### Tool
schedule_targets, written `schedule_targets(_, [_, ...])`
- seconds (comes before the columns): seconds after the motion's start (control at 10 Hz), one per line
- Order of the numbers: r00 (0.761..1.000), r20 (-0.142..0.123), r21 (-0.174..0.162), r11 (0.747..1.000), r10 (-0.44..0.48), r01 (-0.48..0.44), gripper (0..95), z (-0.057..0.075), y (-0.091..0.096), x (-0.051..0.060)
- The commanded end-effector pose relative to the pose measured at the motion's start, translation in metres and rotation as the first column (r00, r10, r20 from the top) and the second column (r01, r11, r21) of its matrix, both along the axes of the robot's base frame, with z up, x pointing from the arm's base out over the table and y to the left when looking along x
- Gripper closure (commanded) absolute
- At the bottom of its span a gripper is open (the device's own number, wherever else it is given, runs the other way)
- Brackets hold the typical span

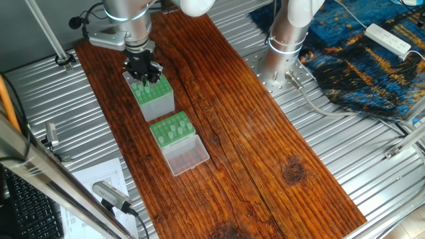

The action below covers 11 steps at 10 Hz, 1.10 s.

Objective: Transfer all large pipette tips from one holder to another

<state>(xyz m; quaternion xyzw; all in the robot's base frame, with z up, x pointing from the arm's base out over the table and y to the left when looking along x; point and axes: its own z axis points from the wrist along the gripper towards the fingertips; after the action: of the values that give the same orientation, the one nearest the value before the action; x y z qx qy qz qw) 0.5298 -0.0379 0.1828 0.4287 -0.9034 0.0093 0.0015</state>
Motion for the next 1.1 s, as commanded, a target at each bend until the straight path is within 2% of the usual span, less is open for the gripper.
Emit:
schedule_targets(0.1, [1.000, 0.001, 0.014, 1.000, 0.013, -0.013, 76.0, -0.004, -0.003, -0.001])
schedule_targets(1.1, [0.996, 0.009, 0.042, 0.995, 0.088, -0.088, 76.0, -0.021, -0.003, 0.001])
